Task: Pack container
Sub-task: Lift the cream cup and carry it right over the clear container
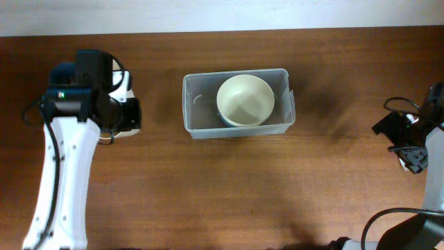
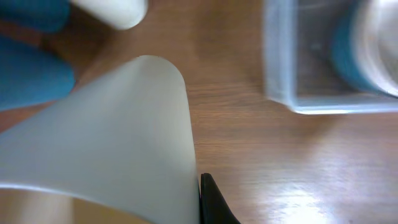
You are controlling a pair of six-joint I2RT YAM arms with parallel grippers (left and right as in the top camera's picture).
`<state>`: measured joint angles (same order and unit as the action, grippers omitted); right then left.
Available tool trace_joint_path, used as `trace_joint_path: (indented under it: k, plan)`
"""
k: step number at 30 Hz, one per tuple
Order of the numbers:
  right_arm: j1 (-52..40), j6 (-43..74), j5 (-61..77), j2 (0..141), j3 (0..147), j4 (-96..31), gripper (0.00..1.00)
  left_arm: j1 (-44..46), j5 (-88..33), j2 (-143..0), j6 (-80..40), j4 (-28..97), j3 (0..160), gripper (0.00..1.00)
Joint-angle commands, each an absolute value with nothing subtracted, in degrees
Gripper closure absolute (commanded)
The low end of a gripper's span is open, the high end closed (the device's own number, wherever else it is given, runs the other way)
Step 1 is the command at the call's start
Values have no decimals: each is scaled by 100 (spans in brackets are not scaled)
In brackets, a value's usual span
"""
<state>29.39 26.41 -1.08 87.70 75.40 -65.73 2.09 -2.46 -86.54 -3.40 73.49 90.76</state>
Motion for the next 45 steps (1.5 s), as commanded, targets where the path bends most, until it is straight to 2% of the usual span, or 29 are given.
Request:
trace_joint_path:
  k: [1,6,12,16,23,28,36,45]
  plan:
    - [2969,2665,-185,8753,7511,-6573,1,589,-432,-8206,-635,7354,9223,98]
    - [2971,2665,-183,8753,7511,-6573,1,1229,-567,-7881,-904,7111,9223,98]
    - [2969,2668,-185,8753,7511,-6573,1,1916,-572,-7826,-939,6119,9223,98]
    - [2969,2665,-185,8753,7511,-6573,1,1973,-480,-7837,-939,5437,9380,99]
    - [2971,2665,-183,8753,7511,-6573,1,1973,-102,-8178,-913,5251,9961,98]
    - [2969,2665,-183,8753,7511,-6573,1,1994,-130,-8842,-913,5511,10543,98]
    - [2969,2668,-183,8753,7511,-6571,1,2202,-373,-10374,-805,7443,12385,99]
    - [2969,2668,-183,8753,7511,-6573,1,2250,-617,-10899,-676,7815,12875,98]
